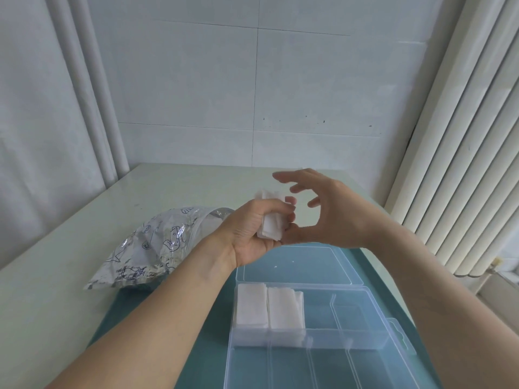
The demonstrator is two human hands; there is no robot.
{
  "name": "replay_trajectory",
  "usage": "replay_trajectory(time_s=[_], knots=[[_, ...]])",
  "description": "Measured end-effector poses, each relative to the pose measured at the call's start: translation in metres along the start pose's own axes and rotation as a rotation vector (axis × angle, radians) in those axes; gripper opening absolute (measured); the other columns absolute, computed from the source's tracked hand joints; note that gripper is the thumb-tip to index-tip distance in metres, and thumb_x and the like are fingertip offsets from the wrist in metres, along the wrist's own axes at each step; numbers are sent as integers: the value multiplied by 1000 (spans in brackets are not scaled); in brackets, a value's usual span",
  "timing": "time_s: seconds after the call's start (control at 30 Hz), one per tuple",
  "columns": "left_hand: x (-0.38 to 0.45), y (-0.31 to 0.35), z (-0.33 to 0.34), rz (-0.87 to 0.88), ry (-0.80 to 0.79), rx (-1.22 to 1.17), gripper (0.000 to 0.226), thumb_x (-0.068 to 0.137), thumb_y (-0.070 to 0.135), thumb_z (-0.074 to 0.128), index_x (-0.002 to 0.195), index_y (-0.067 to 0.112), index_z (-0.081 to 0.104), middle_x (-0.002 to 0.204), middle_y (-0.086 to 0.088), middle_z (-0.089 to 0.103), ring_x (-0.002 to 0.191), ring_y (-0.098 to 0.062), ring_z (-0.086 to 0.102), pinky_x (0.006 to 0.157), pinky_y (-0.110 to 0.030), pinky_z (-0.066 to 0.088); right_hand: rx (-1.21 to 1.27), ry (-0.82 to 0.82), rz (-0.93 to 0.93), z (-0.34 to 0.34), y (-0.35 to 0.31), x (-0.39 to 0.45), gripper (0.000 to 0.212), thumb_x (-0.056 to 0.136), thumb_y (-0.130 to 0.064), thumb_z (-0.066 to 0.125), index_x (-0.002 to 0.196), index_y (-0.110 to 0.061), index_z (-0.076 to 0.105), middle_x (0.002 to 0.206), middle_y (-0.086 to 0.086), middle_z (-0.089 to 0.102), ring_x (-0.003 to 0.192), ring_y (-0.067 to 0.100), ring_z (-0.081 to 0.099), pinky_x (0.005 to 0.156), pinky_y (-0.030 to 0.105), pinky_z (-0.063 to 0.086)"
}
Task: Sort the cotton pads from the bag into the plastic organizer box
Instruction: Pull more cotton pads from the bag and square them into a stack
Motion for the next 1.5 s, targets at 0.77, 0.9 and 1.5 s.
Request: replay_trajectory(time_s=[0.77, 0.9, 1.5], knots=[[-15, -2, 7, -46, -286, 531, 27, 86, 1, 62, 112, 4, 55, 79, -13, 62, 61, -22, 54, 51, -25, 40, 274, 25, 68, -6, 4, -1, 16, 94, -10, 65, 91, -18, 78, 78, 2, 75, 62, 9, 58, 67, 23, 52], [-16, -2, 7, -88, -307, 518, 28, 85, 3, 63, 111, 7, 54, 79, -9, 59, 57, -17, 51, 51, -23, 40, 259, 59, 56, -8, 1, -2, 15, 93, -7, 64, 87, -11, 77, 63, -5, 67, 53, 7, 54, 62, 22, 49], [-9, 8, 18, 44, -147, -111, 60, 88, 58, 52, 105, 4, 75, 103, -12, 69, 90, -22, 66, 88, -36, 57, 310, 404, 255, 3, -10, -4, 10, 85, -20, 72, 80, -27, 77, 70, -14, 69, 67, 5, 64, 62, 16, 49]])
Point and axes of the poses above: each hand's wrist, its own x-axis towards the middle knuckle, its own z-axis out of the palm, y = z × x, the point moved 4 cm from there along x, towards the middle knuckle
